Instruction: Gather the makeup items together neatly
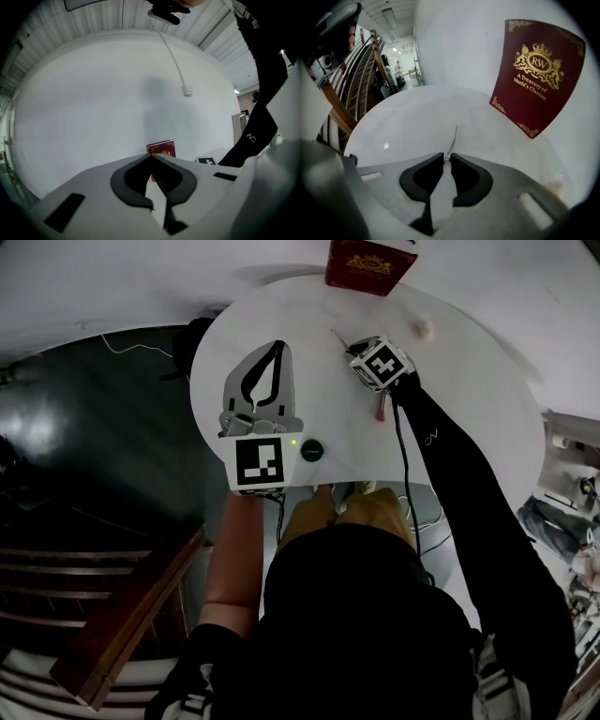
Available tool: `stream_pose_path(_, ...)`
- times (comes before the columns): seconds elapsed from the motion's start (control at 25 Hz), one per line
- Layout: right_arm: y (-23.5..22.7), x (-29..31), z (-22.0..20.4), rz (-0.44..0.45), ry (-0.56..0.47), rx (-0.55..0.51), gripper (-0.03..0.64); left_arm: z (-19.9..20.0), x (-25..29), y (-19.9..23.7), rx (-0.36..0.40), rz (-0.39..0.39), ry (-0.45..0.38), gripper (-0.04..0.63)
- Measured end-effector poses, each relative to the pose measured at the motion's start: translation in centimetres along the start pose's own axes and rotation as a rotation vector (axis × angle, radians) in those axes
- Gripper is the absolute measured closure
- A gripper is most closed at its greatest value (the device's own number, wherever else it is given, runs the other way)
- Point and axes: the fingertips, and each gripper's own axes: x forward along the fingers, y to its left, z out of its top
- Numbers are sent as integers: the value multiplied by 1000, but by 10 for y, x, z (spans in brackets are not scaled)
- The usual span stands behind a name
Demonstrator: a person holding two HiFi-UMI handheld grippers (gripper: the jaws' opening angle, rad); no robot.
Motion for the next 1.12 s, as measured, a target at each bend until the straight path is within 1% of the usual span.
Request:
stream_pose_path(0.08, 1, -5, 6, -19, -26, -16, 560, 1, -1, -1, 12, -4, 2, 589)
stream_pose_path(0.12, 0, -12, 11, -35, -58, -14, 560, 2, -2, -1, 9, -5, -3, 589)
stream_pose_path(0.32, 2, -78, 50, -132, -301, 66, 560, 8, -3, -1, -53, 5, -26, 588)
stream_pose_path(0.44, 2, -127, 61, -192, -417, 103, 560, 8, 0, -7, -26, 3, 4, 589)
stream_pose_path(0.52, 0, -161, 61, -234, -492, 149, 560, 11, 3, -14, -10, -10, 14, 589)
stream_pose_path(0.68, 2, -224, 47, -330, -622, 270, 560, 31, 16, -37, 8, -71, -28, 588)
stream_pose_path(0.76, 8, -248, 35, -377, -663, 313, 560, 39, 23, -50, 11, -106, -44, 589)
stream_pose_path(0.88, 16, -278, 18, -438, -700, 350, 560, 45, 34, -72, 13, -161, -53, 589)
stream_pose_path(1.0, 19, -301, 5, -491, -722, 369, 560, 52, 44, -93, 16, -208, -62, 589)
stream_pose_path(1.12, 16, -313, -6, -517, -725, 386, 560, 58, 56, -114, 19, -243, -74, 589)
